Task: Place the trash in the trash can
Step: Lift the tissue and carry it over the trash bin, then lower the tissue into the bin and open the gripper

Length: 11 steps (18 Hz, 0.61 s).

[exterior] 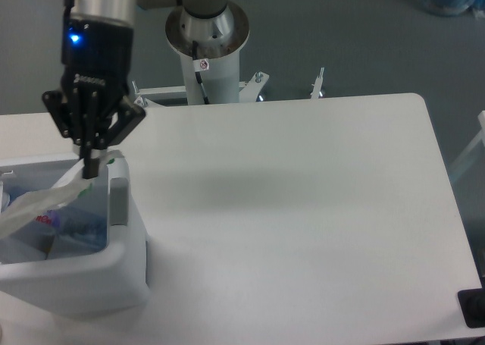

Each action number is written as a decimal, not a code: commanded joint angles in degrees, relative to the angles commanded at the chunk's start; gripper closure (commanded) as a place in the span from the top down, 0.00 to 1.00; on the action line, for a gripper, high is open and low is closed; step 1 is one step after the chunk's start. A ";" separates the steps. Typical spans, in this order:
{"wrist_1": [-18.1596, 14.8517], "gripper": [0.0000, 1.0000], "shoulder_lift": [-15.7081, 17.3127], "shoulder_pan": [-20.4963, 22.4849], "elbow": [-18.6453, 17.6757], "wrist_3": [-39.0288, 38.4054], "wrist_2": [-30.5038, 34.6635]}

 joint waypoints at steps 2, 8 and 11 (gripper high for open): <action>0.00 0.00 -0.35 -0.44 -0.44 -0.09 0.00; 0.00 0.00 -2.63 -2.72 -2.91 -0.09 0.09; 0.09 0.00 -5.44 -3.52 -2.12 -0.09 0.09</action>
